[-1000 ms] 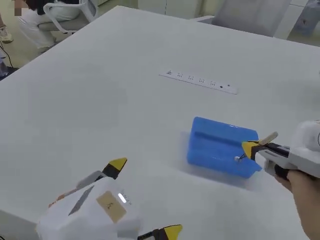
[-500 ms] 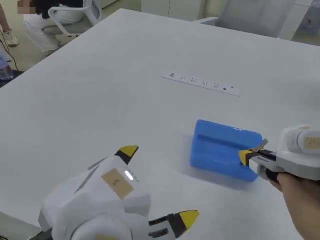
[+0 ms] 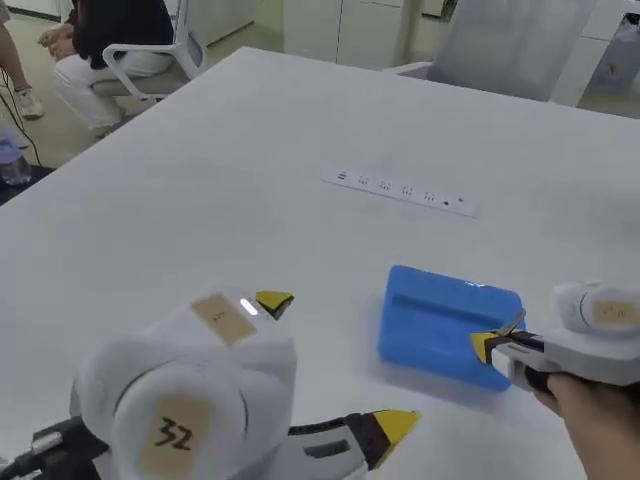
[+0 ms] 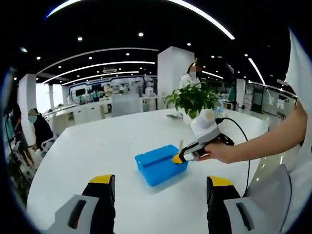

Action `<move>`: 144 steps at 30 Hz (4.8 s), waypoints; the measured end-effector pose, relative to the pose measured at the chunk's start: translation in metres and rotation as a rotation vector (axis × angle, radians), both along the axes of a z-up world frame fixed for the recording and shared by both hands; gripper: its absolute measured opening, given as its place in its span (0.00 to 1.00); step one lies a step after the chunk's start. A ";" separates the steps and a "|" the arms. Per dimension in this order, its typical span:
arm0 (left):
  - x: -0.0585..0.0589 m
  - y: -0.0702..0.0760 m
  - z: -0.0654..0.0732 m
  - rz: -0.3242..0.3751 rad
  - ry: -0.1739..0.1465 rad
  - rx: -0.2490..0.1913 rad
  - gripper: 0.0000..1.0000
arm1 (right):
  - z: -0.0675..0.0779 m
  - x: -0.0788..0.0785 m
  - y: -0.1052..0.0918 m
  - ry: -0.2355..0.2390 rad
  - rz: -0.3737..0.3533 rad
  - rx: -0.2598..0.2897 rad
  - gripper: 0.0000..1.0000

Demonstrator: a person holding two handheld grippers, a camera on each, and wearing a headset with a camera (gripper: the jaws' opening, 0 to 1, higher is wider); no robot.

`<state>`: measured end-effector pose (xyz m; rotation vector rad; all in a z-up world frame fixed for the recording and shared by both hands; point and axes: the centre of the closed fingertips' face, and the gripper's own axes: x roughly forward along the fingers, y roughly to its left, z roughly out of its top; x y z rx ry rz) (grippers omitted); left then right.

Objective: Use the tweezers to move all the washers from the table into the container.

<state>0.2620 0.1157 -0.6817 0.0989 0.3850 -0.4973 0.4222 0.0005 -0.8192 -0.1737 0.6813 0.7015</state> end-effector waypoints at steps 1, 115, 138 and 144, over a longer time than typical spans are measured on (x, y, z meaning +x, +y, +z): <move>0.002 -0.001 0.004 -0.007 -0.007 -0.006 0.74 | 0.006 0.000 0.001 -0.020 0.003 0.006 0.03; 0.012 -0.070 -0.176 -0.822 0.253 0.514 0.00 | -0.015 -0.174 -0.016 0.145 0.356 -0.127 0.25; 0.038 -0.051 -0.178 -0.636 0.368 0.442 0.17 | 0.015 -0.179 -0.037 0.121 0.113 0.020 0.40; 0.021 -0.046 -0.158 -0.546 0.386 0.332 0.26 | 0.018 -0.177 -0.038 0.101 0.078 0.052 0.43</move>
